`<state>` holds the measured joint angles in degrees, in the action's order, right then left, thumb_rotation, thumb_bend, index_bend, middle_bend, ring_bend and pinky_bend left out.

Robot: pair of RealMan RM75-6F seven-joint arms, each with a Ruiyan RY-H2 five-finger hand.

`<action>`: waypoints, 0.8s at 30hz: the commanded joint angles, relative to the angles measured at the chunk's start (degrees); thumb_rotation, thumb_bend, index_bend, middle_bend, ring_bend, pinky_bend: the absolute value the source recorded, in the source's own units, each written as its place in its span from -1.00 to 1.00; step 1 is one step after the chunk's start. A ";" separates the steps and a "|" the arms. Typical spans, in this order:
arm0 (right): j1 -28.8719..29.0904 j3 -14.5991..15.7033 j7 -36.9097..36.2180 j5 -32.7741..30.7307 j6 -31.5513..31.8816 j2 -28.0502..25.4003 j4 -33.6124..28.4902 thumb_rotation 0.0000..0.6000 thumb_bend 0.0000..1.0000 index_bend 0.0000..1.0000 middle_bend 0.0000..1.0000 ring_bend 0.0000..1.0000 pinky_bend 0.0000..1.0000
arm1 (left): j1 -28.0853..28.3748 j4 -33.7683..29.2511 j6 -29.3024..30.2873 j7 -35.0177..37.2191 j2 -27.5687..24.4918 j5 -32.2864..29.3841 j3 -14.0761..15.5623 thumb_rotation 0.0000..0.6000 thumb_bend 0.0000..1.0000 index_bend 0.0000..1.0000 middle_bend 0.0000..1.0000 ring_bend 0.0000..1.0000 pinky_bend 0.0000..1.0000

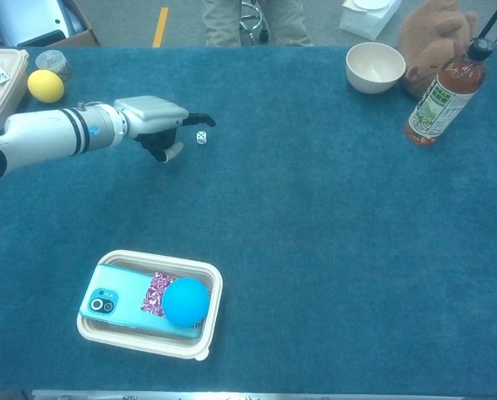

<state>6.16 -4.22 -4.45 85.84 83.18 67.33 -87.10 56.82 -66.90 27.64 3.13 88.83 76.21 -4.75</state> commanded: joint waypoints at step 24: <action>-0.60 0.15 -0.02 0.11 0.88 -0.41 -0.21 1.00 -0.41 -0.21 -0.34 -0.47 -0.15 | 0.00 1.05 -1.33 -2.06 0.35 -2.83 1.89 1.00 0.30 -1.00 1.00 0.76 0.69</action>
<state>5.56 -4.06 -4.47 85.94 84.05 66.92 -87.30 56.85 -65.77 26.32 1.13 89.27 73.43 -2.92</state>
